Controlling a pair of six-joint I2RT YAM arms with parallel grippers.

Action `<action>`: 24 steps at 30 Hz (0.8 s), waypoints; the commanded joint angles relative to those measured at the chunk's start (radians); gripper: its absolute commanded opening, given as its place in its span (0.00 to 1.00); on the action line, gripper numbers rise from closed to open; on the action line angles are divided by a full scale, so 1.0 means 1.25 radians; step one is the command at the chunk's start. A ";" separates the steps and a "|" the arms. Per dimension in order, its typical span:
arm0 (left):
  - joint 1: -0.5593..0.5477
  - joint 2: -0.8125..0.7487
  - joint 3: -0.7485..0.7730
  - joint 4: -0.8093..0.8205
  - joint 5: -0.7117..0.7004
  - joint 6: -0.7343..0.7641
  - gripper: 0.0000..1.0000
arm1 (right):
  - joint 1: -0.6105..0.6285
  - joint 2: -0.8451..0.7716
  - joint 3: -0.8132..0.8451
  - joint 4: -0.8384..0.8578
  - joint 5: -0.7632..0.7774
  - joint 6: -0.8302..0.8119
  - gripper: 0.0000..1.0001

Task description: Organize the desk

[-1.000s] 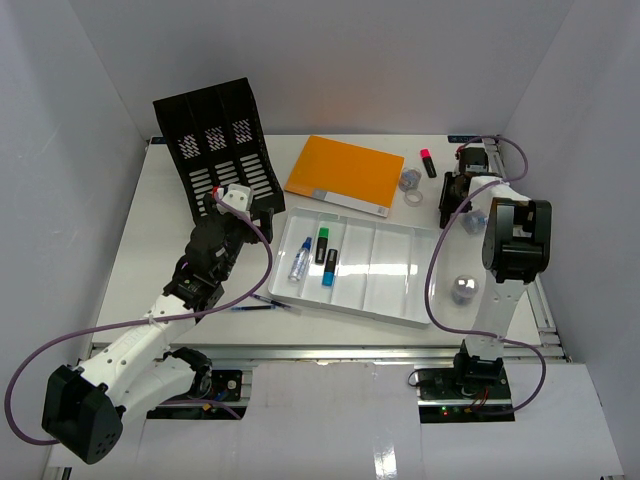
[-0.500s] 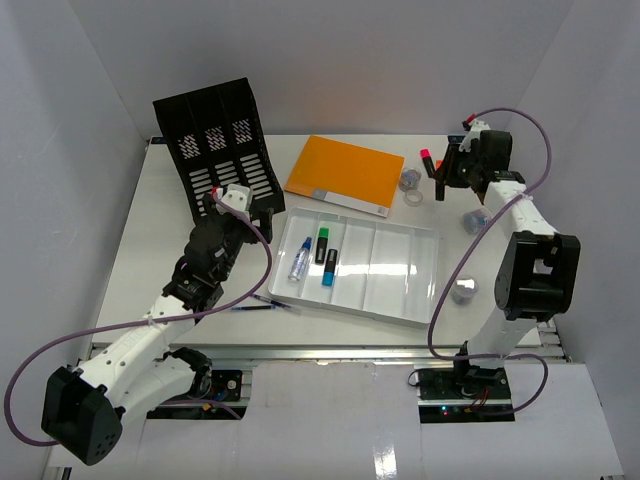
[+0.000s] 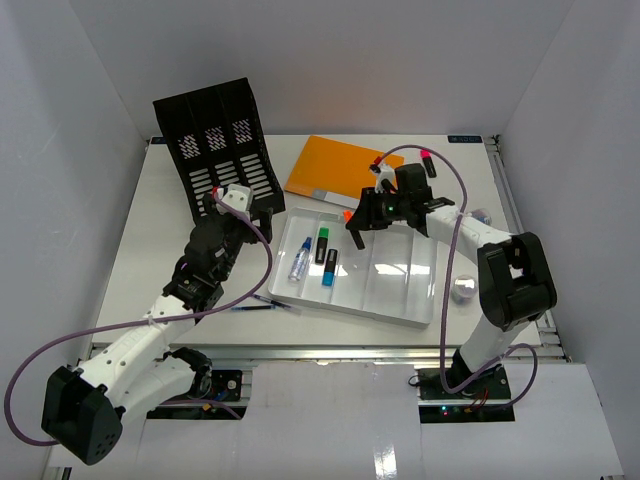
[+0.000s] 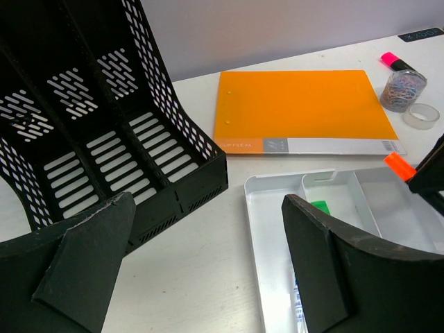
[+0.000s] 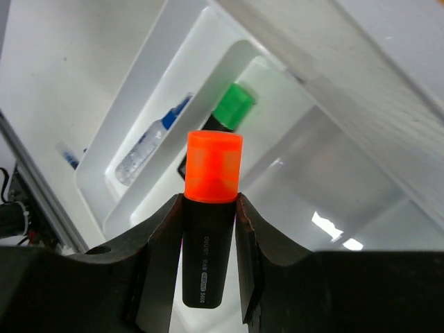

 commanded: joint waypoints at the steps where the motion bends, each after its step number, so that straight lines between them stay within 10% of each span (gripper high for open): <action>1: 0.002 0.007 0.032 0.002 -0.017 0.012 0.98 | 0.041 0.039 0.006 0.095 -0.026 0.086 0.10; 24: 0.002 0.011 0.036 0.004 -0.035 0.037 0.98 | 0.123 0.155 0.064 0.121 0.044 0.138 0.49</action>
